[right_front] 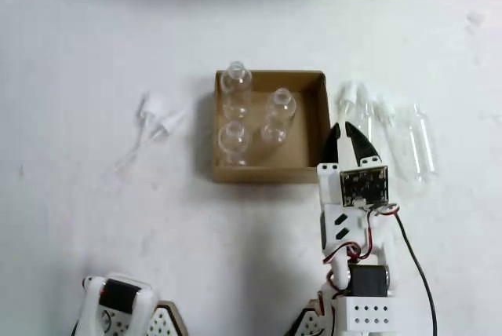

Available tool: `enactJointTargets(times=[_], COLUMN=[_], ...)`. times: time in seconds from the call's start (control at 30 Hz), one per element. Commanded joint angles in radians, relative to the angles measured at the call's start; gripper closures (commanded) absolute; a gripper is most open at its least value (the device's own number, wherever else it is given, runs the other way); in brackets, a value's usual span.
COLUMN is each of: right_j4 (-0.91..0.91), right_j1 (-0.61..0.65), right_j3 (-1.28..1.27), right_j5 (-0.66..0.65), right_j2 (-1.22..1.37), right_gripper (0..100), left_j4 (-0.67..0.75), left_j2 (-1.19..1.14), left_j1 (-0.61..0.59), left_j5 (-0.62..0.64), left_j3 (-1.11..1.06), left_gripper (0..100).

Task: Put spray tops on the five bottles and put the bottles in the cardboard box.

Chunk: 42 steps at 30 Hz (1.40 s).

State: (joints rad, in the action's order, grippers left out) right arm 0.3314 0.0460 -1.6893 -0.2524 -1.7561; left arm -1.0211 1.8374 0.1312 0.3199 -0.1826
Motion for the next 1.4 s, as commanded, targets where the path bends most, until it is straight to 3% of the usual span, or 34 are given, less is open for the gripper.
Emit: enactJointTargets(times=[0.0, 1.37], right_j4=[0.004, 0.038], right_j1=[-0.018, -0.018], right_j3=[-0.005, -0.005], right_j5=[-0.006, -0.008], right_j2=[-0.001, -0.008], right_gripper=[96.4, 96.4], left_j4=[-0.008, -0.043], left_j2=[-0.010, -0.010], left_j1=[0.007, 0.007], left_j5=[0.014, 0.014], left_j3=[0.003, -0.028], left_gripper=[87, 87])
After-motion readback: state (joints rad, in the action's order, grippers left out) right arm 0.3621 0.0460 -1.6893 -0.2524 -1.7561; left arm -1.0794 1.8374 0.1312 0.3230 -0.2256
